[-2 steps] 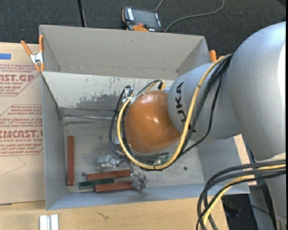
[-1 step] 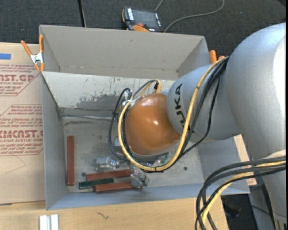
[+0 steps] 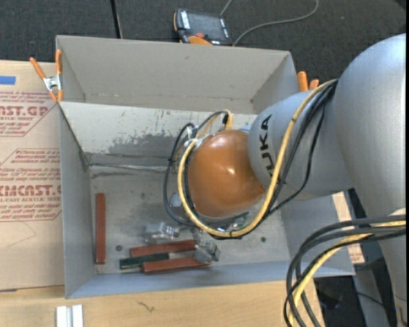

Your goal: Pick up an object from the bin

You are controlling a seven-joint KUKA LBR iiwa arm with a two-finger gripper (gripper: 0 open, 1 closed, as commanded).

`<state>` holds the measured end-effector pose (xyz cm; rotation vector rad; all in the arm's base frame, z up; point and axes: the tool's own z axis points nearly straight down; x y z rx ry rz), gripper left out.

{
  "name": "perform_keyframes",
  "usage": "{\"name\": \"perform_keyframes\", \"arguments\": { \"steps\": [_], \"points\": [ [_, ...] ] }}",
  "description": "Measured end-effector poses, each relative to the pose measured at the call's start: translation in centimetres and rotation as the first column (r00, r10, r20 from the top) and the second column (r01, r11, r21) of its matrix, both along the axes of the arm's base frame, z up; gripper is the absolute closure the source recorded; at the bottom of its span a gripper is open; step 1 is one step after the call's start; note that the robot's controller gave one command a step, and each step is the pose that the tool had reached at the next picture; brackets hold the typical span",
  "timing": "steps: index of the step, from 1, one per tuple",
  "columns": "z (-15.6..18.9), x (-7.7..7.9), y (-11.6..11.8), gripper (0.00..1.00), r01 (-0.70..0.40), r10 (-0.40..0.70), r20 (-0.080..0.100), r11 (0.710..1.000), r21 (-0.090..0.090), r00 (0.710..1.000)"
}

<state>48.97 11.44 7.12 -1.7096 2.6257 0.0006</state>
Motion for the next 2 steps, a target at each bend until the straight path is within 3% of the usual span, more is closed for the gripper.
{"name": "perform_keyframes", "arguments": {
  "steps": [1, 2],
  "points": [
    [-0.1, 0.9, -2.4, 0.00, 0.011, -0.011, -0.005, 1.000, -0.003, 1.000],
    [1.2, 5.5, -8.5, 0.00, 0.132, -0.132, -0.002, 0.991, -0.005, 0.991]
  ]
}}
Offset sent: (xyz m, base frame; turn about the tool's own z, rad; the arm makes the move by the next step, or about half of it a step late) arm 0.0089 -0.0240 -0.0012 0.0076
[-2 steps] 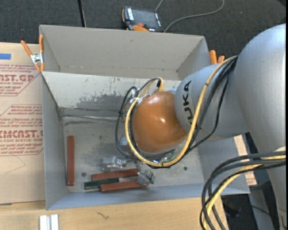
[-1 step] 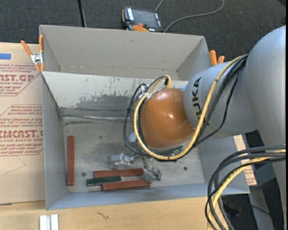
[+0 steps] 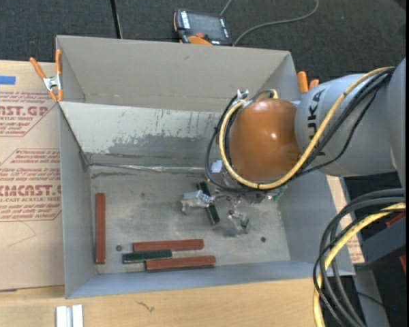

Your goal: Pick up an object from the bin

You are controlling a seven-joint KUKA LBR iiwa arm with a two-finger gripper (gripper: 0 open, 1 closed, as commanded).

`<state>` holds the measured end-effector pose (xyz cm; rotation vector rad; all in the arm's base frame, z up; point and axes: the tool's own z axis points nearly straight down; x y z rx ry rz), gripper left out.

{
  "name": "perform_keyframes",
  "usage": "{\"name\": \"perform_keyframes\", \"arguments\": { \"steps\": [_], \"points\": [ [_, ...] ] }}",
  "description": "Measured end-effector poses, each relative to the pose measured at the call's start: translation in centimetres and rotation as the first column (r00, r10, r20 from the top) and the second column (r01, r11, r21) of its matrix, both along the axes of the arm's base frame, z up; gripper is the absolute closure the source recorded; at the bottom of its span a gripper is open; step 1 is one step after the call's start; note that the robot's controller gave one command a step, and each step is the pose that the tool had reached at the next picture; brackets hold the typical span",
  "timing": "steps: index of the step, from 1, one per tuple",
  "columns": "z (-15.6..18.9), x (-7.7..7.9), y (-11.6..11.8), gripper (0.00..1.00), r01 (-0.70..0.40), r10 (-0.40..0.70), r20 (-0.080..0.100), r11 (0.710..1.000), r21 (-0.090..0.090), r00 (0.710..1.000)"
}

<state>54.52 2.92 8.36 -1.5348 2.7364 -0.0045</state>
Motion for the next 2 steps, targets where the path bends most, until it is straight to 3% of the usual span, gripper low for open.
{"name": "perform_keyframes", "arguments": {
  "steps": [1, 2],
  "points": [
    [-1.45, 3.56, -2.98, 0.00, 0.040, -0.040, 0.000, 0.999, 0.001, 0.999],
    [-1.29, 3.46, -2.69, 1.00, 0.036, -0.036, -0.002, 0.999, 0.004, 0.999]
  ]
}}
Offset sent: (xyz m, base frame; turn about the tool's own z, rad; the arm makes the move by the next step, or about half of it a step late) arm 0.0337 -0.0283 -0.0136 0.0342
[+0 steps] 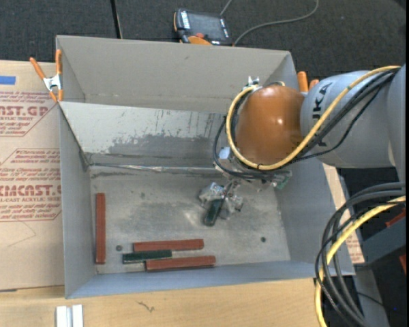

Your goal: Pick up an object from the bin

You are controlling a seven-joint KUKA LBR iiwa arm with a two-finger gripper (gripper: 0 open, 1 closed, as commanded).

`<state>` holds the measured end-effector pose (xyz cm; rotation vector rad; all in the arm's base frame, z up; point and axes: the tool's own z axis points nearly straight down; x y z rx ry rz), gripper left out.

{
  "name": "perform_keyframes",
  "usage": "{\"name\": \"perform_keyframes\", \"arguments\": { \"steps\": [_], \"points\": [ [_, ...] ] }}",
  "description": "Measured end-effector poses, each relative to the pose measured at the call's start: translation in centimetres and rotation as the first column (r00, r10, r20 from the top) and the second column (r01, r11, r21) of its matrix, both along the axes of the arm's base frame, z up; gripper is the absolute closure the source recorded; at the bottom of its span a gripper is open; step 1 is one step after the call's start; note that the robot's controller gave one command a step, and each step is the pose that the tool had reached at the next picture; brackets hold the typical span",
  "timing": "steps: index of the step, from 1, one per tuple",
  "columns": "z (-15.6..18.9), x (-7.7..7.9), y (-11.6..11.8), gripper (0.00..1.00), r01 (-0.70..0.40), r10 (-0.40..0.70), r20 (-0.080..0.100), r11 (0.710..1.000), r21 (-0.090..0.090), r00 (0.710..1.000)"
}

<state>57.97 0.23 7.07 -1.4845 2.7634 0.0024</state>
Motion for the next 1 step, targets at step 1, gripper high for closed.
{"name": "perform_keyframes", "arguments": {
  "steps": [1],
  "points": [
    [17.11, -0.76, 2.11, 1.00, -0.018, 0.018, 0.008, 1.000, -0.002, 1.000]
  ]
}}
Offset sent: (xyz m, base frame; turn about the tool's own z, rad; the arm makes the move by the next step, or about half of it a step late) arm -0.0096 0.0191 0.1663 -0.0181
